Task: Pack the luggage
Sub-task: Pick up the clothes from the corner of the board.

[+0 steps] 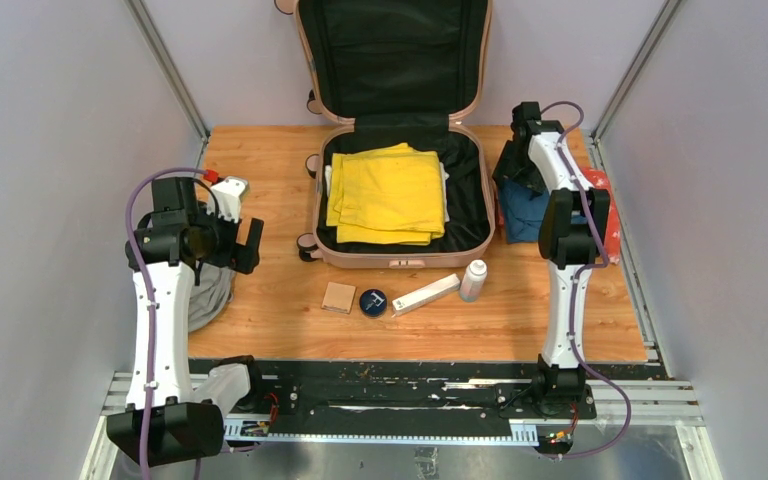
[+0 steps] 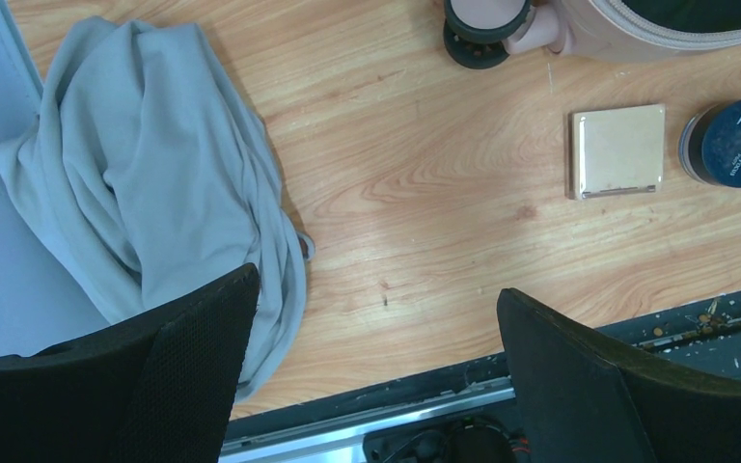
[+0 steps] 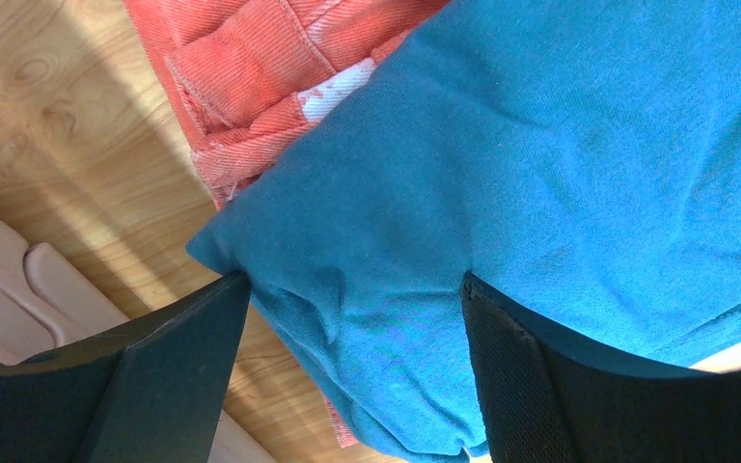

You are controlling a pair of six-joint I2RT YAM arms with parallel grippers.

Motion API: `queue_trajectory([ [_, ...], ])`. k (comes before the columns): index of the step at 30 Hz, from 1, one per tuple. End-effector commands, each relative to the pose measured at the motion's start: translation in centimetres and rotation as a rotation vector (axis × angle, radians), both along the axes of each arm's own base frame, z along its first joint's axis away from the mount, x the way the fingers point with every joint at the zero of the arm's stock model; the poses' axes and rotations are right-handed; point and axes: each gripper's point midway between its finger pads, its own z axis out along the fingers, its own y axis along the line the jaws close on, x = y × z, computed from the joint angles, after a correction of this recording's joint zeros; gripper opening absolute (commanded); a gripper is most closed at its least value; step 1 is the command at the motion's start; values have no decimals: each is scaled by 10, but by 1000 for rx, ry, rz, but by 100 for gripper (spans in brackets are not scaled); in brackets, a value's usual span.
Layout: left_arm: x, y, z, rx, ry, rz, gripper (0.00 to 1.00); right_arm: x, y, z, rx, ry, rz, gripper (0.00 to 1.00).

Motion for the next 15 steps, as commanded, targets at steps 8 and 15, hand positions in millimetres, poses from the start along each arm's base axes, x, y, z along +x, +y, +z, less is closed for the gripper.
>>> queue_trajectory([
  [8, 0, -5, 10, -32, -24, -5, 100, -26, -3, -40, -91, 148, 7, 60],
  [15, -2, -5, 8, -32, -20, -5, 100, -27, 6, -21, 21, 110, 4, 28],
])
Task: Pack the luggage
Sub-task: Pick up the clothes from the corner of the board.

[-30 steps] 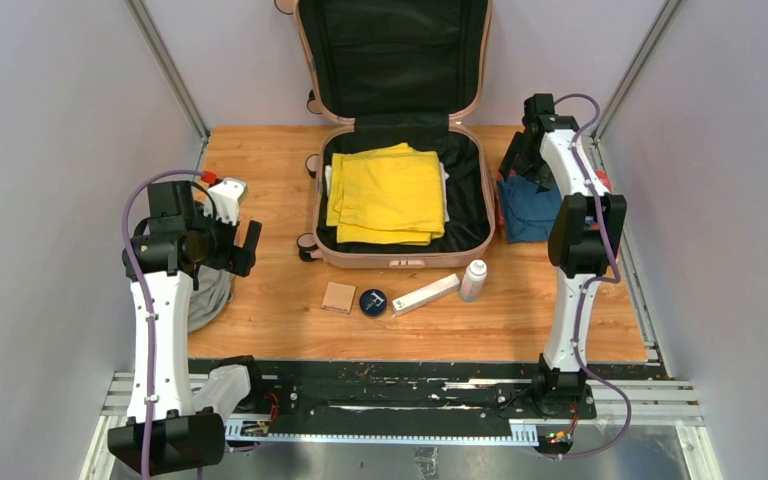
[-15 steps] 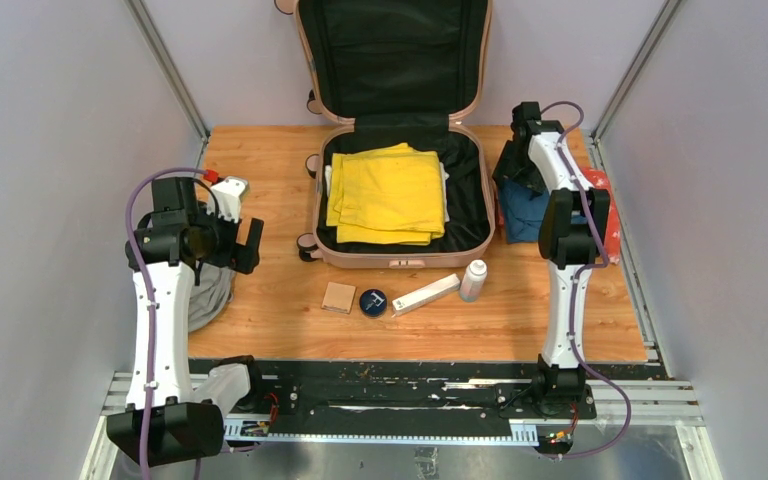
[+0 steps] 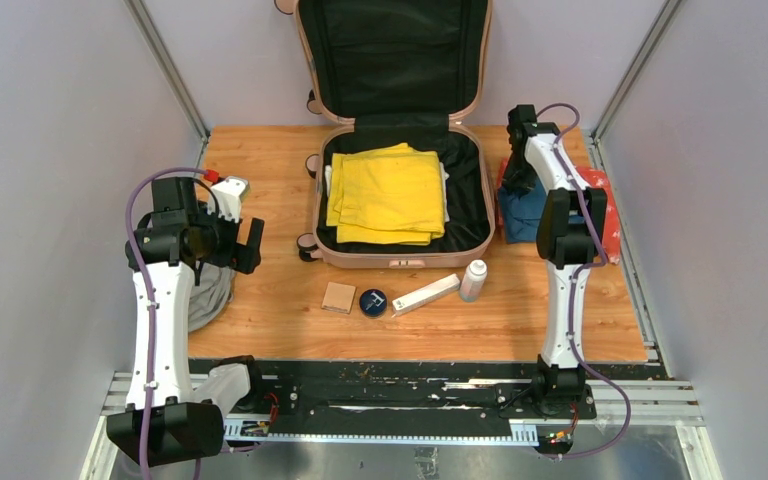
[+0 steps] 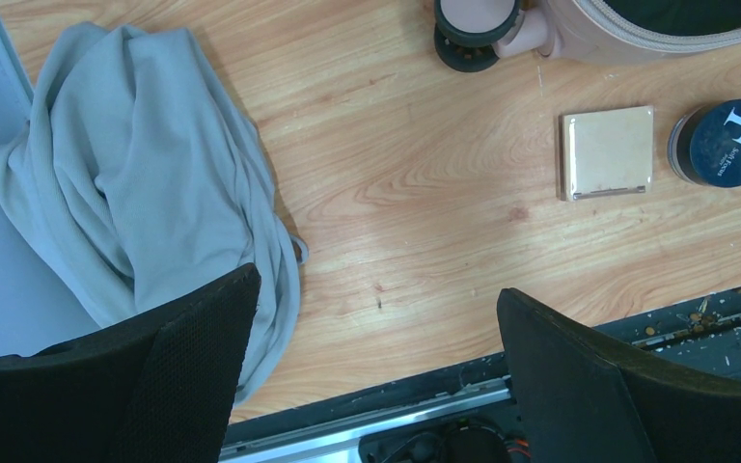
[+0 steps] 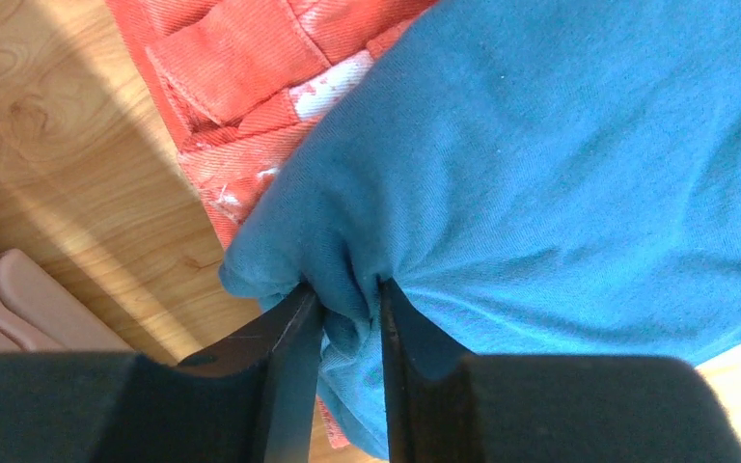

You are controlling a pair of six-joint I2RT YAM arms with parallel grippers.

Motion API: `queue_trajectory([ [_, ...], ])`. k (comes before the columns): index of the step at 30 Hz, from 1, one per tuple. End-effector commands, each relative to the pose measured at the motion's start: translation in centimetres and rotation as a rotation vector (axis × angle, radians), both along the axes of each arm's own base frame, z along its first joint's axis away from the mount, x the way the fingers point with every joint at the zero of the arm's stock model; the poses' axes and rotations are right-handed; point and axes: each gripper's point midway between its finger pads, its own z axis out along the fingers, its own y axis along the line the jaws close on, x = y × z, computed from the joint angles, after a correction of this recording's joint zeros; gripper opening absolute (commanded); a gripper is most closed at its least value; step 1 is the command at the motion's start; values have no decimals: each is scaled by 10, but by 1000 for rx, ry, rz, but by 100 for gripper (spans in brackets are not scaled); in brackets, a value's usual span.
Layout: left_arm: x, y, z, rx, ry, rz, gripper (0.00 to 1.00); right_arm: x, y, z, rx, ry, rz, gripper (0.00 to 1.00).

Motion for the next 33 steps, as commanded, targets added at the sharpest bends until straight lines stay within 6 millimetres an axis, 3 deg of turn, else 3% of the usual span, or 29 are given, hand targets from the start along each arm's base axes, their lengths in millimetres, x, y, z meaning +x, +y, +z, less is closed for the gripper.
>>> queue_trajectory([
  [1, -3, -2, 8, -12, -22, 3, 100, -23, 6, -4, 74, 69, -7, 24],
  [4, -4, -2, 8, -8, -25, 0, 100, -21, 6, 18, 103, 17, -15, 10],
  [8, -5, -1, 7, -2, -25, -2, 100, -25, 8, 37, 166, -34, -32, 5],
  [10, -5, 0, 6, 1, -24, -5, 100, -28, 5, 44, 192, -54, -46, 17],
  [13, -5, -2, 6, -1, -24, -13, 100, -30, -4, 53, 191, -78, -68, 58],
  [14, -5, -2, 5, -2, -23, -15, 100, -30, -4, 57, 190, -87, -70, 66],
  [18, -5, -3, 2, -10, -12, -20, 100, -24, -3, 65, 161, -113, -94, 79],
  [23, -5, -2, 1, -7, -9, -19, 100, -9, 7, 48, 79, -68, -113, 80],
  [28, -5, -2, 1, -2, -9, -21, 100, 3, 5, 20, 20, -21, -147, 80],
  [33, -3, -1, -2, -2, 4, -20, 100, 13, 0, 5, -37, -26, -177, 81],
])
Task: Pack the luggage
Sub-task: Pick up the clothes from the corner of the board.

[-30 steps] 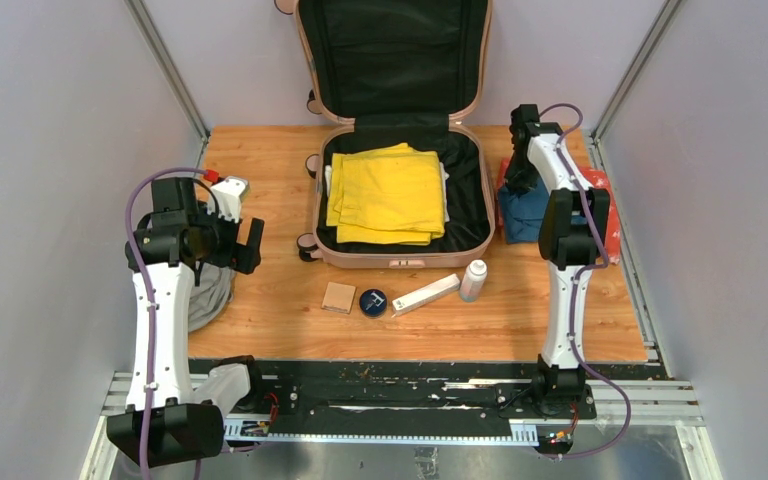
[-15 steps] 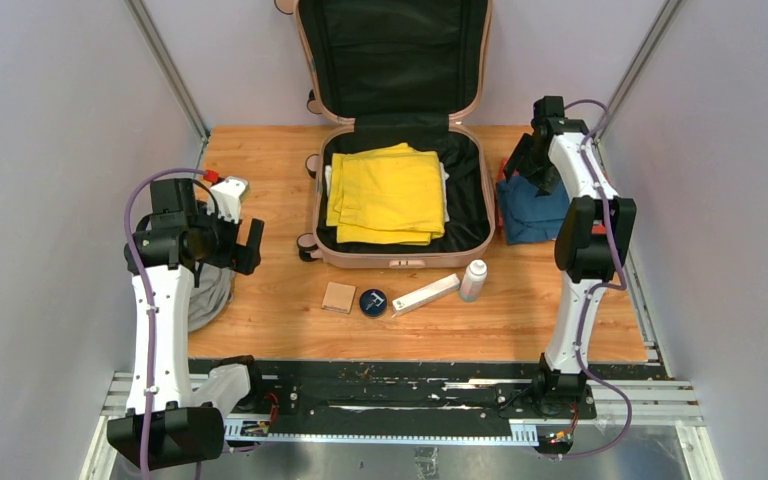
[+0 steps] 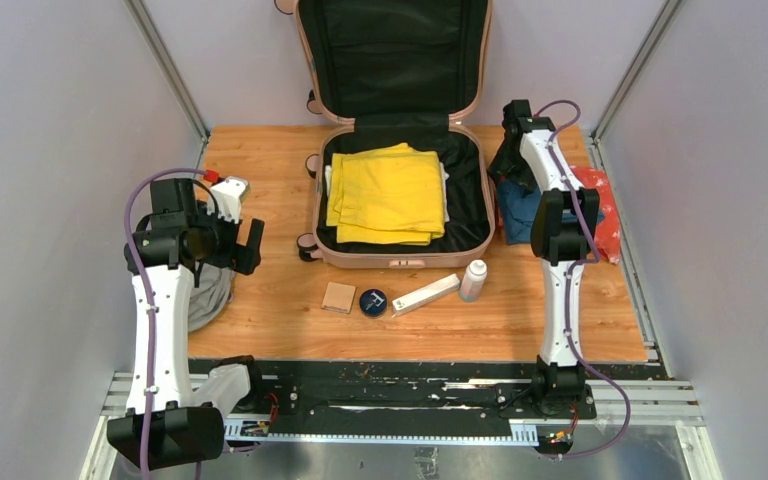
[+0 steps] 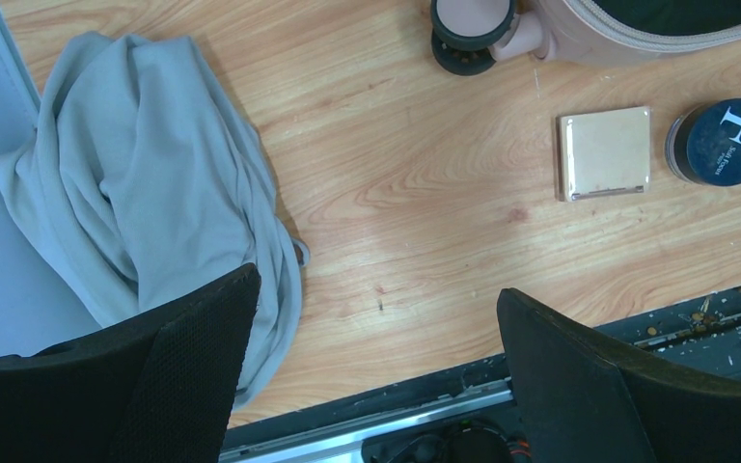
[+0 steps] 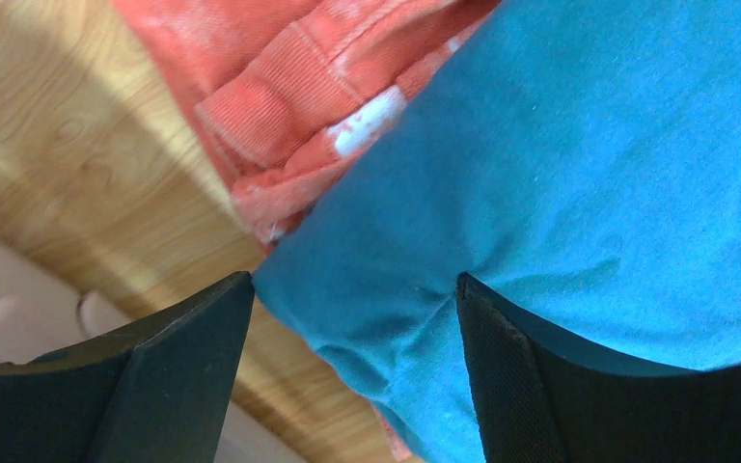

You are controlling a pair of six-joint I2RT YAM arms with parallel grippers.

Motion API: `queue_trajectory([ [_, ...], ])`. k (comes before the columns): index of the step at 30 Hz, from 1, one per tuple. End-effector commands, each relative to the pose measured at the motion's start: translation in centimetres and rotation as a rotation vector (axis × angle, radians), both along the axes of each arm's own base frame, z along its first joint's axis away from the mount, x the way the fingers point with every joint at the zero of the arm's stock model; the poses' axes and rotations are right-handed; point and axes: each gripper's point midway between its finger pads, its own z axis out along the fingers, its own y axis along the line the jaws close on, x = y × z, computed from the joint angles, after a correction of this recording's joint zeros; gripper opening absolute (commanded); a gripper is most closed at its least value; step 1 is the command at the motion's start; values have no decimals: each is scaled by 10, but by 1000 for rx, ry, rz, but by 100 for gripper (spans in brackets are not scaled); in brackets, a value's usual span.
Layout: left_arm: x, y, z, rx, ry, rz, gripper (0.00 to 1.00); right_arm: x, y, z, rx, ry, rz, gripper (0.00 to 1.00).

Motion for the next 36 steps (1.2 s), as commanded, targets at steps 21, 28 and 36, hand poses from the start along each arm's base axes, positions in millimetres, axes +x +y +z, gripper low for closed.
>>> queue_trajectory([
  [21, -5, -9, -9, -49, 27, -28, 100, -29, -7, -44, -60, 159, -24, 25],
  [28, -6, -7, -1, -31, -5, -25, 100, -29, -5, -9, 100, 62, 16, 0],
  [36, -6, -7, 5, -27, -28, -22, 100, -47, -16, 30, 277, -53, 105, 0],
])
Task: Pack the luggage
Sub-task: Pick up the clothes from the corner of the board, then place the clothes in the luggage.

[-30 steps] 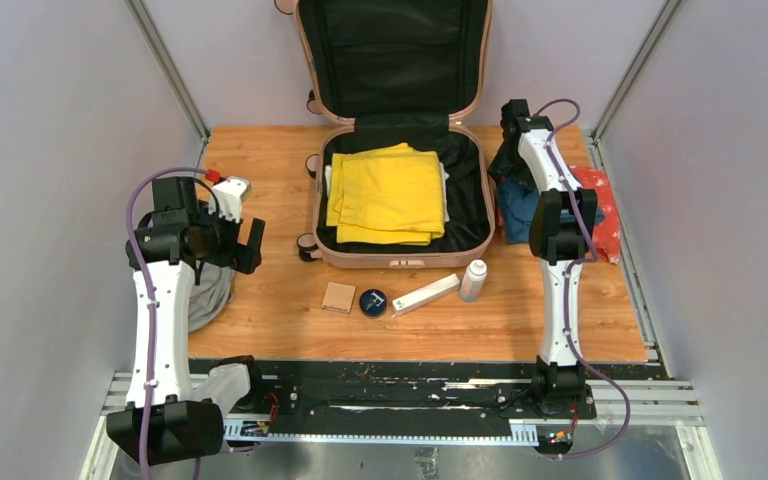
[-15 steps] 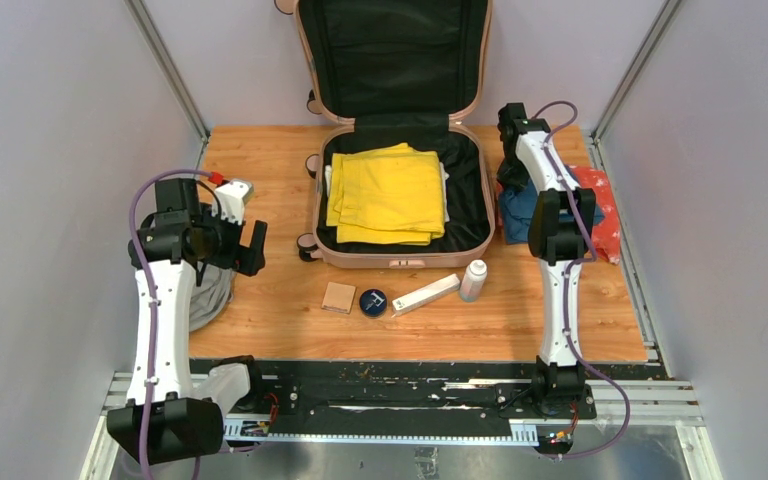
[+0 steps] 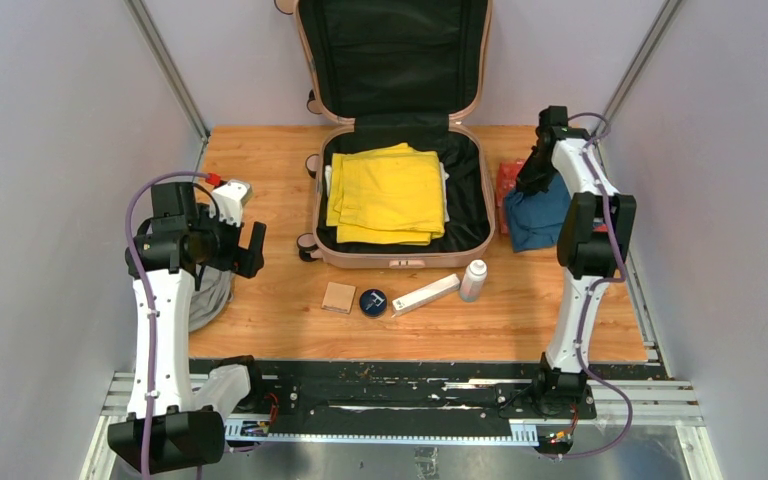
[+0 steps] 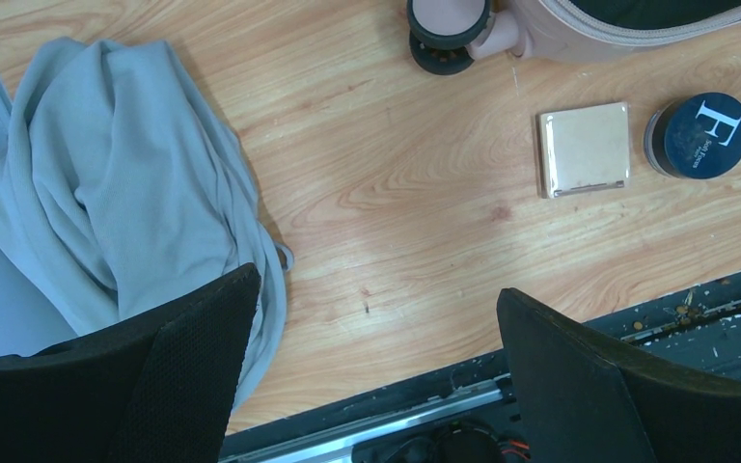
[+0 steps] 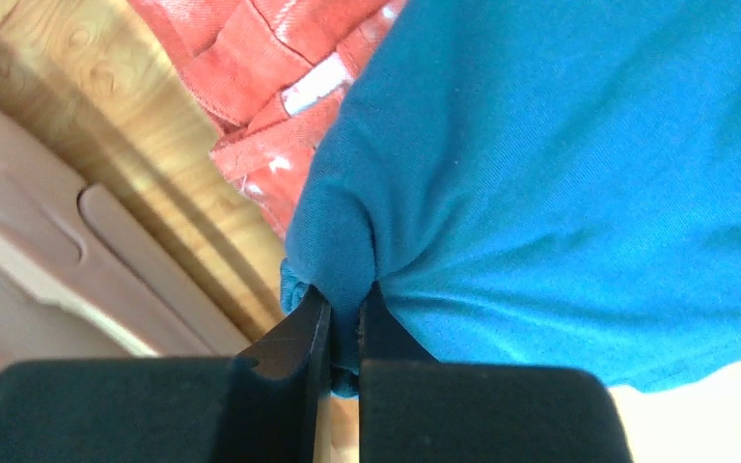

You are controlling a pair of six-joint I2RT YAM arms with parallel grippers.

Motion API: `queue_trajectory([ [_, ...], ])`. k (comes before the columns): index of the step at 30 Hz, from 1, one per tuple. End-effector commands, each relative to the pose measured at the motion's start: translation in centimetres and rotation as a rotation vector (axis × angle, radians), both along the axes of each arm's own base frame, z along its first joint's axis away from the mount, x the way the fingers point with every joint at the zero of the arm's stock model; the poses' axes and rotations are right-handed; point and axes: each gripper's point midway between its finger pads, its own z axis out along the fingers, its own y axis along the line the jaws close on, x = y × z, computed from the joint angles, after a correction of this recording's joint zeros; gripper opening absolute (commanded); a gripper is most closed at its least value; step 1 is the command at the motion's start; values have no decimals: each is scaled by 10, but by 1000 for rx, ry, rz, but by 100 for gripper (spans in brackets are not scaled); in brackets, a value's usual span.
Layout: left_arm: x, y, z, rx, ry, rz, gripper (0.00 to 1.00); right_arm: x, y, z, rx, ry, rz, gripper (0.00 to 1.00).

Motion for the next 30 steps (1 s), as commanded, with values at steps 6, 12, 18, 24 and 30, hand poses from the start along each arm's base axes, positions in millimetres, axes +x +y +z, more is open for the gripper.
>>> queue_trajectory([
  [6, -3, -1, 11, -7, -34, 5, 100, -29, 14, 57, 195, -141, 173, 0],
  [12, -4, 0, 14, 1, -45, 11, 100, -30, 47, 106, 324, -274, 284, 0],
  [18, -4, 0, 15, 4, -50, 13, 100, -35, 91, 156, 403, -385, 417, 0],
  [24, -4, 1, 18, 7, -61, 15, 100, -43, 154, 187, 488, -437, 570, 0],
  [30, -6, 1, 22, 12, -78, 20, 100, -46, 227, 180, 527, -388, 692, 0],
])
